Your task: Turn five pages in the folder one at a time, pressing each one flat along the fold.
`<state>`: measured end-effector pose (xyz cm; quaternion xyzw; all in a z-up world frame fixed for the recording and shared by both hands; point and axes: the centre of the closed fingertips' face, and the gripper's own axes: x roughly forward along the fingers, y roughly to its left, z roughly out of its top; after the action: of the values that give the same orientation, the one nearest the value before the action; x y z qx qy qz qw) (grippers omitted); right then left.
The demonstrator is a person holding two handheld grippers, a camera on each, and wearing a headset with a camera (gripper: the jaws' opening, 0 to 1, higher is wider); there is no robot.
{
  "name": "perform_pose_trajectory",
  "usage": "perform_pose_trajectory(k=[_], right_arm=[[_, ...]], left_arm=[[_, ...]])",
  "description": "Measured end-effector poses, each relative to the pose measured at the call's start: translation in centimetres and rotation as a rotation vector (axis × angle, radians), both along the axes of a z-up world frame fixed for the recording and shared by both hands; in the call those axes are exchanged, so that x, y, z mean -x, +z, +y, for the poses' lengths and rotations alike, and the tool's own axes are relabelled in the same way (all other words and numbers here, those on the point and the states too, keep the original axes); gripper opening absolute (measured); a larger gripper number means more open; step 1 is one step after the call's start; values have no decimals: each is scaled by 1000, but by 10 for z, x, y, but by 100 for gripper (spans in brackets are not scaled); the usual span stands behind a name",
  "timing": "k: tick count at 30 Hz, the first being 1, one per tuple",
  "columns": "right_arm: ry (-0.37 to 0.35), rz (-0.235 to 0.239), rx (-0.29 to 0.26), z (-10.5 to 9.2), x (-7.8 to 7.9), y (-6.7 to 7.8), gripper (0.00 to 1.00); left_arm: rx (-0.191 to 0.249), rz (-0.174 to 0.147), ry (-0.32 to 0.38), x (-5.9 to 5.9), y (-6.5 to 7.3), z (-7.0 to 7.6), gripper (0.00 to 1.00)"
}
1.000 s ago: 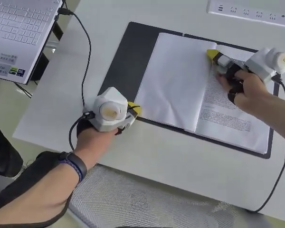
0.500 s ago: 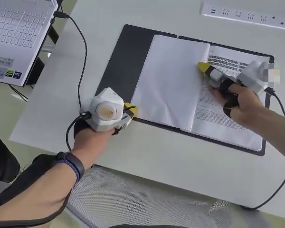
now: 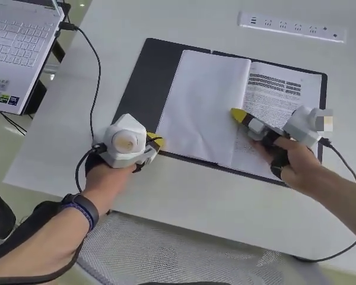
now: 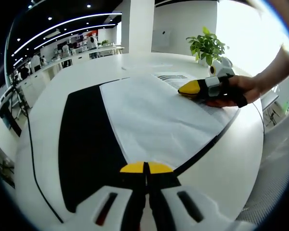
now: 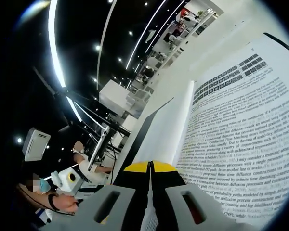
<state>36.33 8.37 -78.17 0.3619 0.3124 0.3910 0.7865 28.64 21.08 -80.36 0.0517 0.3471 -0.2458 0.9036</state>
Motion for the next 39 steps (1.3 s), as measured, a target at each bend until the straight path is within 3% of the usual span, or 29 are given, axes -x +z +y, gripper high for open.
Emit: perform_pose_trajectory(k=[7, 11, 21, 39], right_arm=[[63, -7, 13, 4, 40, -2, 0], [61, 1, 9, 2, 50, -3, 0], [60, 22, 7, 0, 70, -6, 0], [80, 45, 50, -9, 87, -21, 0]], left_arm=[[-4, -3, 7, 0, 1, 0, 0], [-5, -4, 2, 1, 1, 0, 0], [3, -3, 6, -3, -7, 2, 0], [-8, 1, -22, -5, -14, 3, 0]])
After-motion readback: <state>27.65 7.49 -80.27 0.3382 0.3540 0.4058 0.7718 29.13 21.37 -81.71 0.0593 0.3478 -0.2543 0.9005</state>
